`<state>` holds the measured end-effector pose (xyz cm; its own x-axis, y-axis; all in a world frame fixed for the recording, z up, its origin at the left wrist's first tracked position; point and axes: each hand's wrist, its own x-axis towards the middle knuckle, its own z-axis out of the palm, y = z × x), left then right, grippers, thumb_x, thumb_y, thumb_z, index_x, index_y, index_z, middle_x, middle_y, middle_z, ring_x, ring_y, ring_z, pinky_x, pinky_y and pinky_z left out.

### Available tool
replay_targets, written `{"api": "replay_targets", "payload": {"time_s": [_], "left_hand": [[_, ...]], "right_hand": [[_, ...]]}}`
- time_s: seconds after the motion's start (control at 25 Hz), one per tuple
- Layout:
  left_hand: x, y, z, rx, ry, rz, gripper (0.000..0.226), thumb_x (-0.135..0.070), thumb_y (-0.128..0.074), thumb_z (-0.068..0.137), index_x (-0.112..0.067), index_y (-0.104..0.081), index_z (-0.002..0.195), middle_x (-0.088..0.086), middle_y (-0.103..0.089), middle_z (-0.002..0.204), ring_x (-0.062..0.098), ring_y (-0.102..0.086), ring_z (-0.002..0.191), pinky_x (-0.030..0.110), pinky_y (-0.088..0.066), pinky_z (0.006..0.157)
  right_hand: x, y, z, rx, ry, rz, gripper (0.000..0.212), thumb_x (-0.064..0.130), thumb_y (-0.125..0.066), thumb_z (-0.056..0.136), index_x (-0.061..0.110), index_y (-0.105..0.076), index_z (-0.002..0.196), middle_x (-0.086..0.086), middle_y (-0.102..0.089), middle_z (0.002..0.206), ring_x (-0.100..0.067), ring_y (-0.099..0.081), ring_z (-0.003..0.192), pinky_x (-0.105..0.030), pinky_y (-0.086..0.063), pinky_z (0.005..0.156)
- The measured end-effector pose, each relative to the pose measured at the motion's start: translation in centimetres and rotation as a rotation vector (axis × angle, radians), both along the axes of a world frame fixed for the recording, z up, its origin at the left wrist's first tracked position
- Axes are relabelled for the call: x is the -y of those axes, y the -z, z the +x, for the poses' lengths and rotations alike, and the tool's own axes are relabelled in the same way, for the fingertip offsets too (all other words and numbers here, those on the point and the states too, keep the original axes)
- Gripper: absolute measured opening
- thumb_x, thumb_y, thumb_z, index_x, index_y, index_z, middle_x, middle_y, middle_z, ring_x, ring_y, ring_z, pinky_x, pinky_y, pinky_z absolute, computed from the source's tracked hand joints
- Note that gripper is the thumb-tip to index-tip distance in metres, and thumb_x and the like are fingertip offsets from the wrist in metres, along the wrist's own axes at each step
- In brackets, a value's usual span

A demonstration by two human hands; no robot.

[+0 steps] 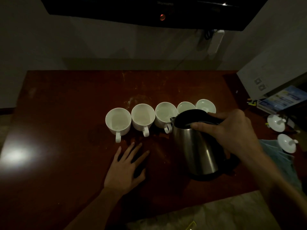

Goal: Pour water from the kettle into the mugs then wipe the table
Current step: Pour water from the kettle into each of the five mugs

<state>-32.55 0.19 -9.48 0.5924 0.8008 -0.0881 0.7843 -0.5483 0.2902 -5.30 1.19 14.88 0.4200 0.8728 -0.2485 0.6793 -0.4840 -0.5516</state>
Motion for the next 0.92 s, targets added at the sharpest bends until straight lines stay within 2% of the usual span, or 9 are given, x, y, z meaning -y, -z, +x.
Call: {"api": "replay_targets", "payload": {"time_s": [0.16,0.44,0.6,0.72,0.92], "left_hand": [[-0.01,-0.02,0.03,-0.002,0.0,0.003,0.066,-0.062,-0.041,0.095,-0.043,-0.026,0.156,-0.005,-0.016,0.166,0.019,-0.002,0.155,0.054,-0.008,0.12],[-0.03,-0.03,-0.02,-0.012,0.002,-0.006,0.067,-0.062,-0.039,0.095,-0.044,-0.022,0.157,-0.005,-0.012,0.167,0.018,0.002,0.155,0.054,-0.004,0.121],[-0.09,0.04,0.0,-0.01,0.004,-0.007,0.067,-0.062,-0.04,0.095,-0.044,-0.023,0.157,-0.005,-0.013,0.167,0.018,0.002,0.155,0.053,-0.002,0.121],[-0.03,0.0,-0.04,-0.006,0.001,-0.009,0.066,-0.063,-0.039,0.095,-0.045,-0.022,0.157,-0.006,-0.011,0.167,0.017,0.004,0.155,0.053,-0.002,0.121],[-0.09,-0.04,-0.06,0.0,0.001,-0.008,0.066,-0.063,-0.039,0.096,-0.044,-0.021,0.157,-0.005,-0.011,0.168,0.018,0.003,0.155,0.054,-0.004,0.121]], "right_hand": [[-0.01,0.06,0.01,0.01,-0.021,0.003,0.095,0.082,-0.065,0.04,0.027,-0.074,0.117,0.0,-0.076,0.096,-0.016,-0.07,0.083,-0.044,-0.061,0.074],[-0.2,-0.16,-0.1,-0.012,-0.021,-0.034,0.094,0.083,-0.063,0.035,0.031,-0.072,0.113,0.002,-0.073,0.092,-0.018,-0.07,0.083,-0.046,-0.061,0.075],[-0.2,-0.1,0.0,-0.003,-0.032,-0.021,0.08,0.085,-0.063,0.037,0.036,-0.067,0.101,0.004,-0.073,0.089,-0.019,-0.072,0.082,-0.048,-0.061,0.075],[-0.26,-0.29,-0.09,-0.001,-0.026,-0.032,0.088,0.081,-0.064,0.038,0.03,-0.07,0.109,0.003,-0.073,0.091,-0.018,-0.071,0.082,-0.047,-0.061,0.075],[-0.3,-0.28,-0.08,-0.003,-0.034,-0.029,0.093,0.084,-0.063,0.036,0.029,-0.07,0.112,0.002,-0.075,0.096,-0.018,-0.071,0.083,-0.046,-0.062,0.074]]}}
